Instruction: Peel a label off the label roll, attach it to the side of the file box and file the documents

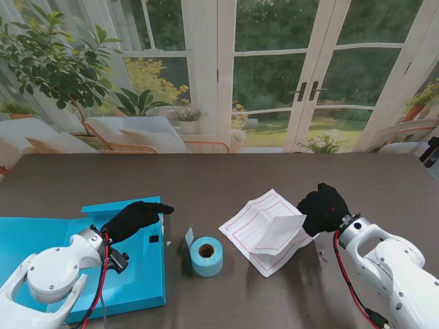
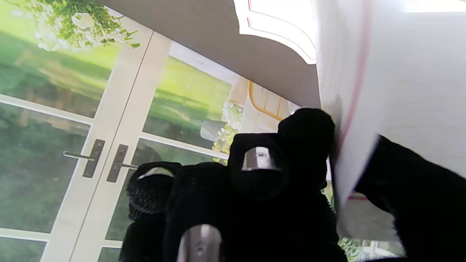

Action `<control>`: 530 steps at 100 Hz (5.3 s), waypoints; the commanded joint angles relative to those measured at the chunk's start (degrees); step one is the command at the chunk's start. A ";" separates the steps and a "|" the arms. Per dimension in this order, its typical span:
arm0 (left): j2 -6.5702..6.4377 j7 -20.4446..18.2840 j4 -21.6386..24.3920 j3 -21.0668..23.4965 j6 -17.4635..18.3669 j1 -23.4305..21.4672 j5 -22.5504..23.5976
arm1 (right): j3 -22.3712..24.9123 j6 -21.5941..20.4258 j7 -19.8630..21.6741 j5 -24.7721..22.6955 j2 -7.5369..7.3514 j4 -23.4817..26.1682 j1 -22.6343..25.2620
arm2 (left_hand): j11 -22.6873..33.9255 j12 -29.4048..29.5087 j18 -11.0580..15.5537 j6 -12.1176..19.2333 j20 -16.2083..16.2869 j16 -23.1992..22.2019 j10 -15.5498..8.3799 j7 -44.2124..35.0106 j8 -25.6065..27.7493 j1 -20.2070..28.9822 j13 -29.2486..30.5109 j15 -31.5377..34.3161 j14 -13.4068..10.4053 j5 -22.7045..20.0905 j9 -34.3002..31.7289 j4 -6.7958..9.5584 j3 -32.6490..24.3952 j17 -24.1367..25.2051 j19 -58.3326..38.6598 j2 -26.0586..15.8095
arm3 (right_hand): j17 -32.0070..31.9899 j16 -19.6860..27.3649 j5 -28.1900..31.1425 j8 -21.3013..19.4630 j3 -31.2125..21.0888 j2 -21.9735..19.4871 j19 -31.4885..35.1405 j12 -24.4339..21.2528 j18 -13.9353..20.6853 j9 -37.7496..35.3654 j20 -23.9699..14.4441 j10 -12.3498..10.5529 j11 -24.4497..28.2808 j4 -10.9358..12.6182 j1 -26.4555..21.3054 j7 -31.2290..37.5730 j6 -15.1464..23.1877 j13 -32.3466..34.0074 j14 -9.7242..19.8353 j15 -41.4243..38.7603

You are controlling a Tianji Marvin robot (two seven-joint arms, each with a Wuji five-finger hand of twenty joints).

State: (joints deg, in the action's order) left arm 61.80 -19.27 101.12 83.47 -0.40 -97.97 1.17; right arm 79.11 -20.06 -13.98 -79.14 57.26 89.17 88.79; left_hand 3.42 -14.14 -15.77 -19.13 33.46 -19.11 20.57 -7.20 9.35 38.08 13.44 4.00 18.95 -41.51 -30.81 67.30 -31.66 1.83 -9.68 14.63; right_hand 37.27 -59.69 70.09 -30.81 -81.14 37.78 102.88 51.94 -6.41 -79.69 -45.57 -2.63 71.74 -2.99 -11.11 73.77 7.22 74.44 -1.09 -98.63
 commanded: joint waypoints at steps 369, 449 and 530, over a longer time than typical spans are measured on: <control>3.26 -7.92 -15.07 -13.36 -10.03 20.75 -23.83 | -7.10 0.96 -26.77 -0.39 2.10 8.73 -4.16 | 0.79 -2.92 -3.27 -5.44 5.26 -1.92 4.79 2.71 -1.98 -22.93 2.79 0.47 7.17 5.92 -1.77 -23.12 11.47 -4.07 -2.16 -14.94 | 31.49 -5.38 7.88 -14.59 -2.51 -3.62 16.36 -2.64 1.63 -3.51 -3.61 6.46 10.49 -0.48 -1.64 8.35 -13.56 0.57 0.12 -6.58; 4.42 -13.76 -18.06 -15.03 -12.90 23.52 -34.34 | -9.34 -3.19 -29.46 -0.76 1.79 8.91 -4.37 | 3.20 -7.84 -7.55 -8.97 15.06 -8.49 8.86 -0.58 2.87 -23.01 9.30 5.07 12.24 -1.08 -9.25 -23.05 11.11 -8.22 -7.21 -14.11 | 31.37 -4.53 7.76 -14.06 -2.07 -4.57 15.36 -2.90 1.60 -3.49 -3.27 6.23 9.50 -0.51 -0.75 7.46 -12.21 0.59 0.17 -6.39; 4.96 -16.94 -20.11 -19.19 -12.24 26.34 -37.17 | -11.02 -9.02 -30.65 -1.61 0.84 5.61 -5.57 | 4.56 -10.15 -8.18 -7.83 18.05 -10.84 8.34 -2.85 5.26 -15.64 12.16 7.38 12.54 -4.10 -13.29 -19.09 8.72 -9.85 -7.67 -8.57 | 31.17 -3.46 7.61 -13.36 -1.49 -6.01 13.81 -3.24 1.35 -3.51 -2.74 5.85 8.25 -0.68 0.62 6.65 -10.54 0.60 -0.26 -6.16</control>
State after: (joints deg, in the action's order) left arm 66.21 -35.01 81.18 64.67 -12.70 -71.83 -36.11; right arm 68.26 -28.71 -45.52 -80.46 58.19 95.09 83.27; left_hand 7.96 -23.32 -24.06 -27.52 49.89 -28.74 29.56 -9.25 13.87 20.81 24.24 9.61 30.33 -43.90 -42.05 45.88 -22.25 -6.96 -15.51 3.33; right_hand 37.21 -63.56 73.74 -44.49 -79.78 33.49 103.68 49.08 -10.62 -80.43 -46.85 1.24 78.60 -4.24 -11.70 77.51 2.93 74.48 -5.89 -101.20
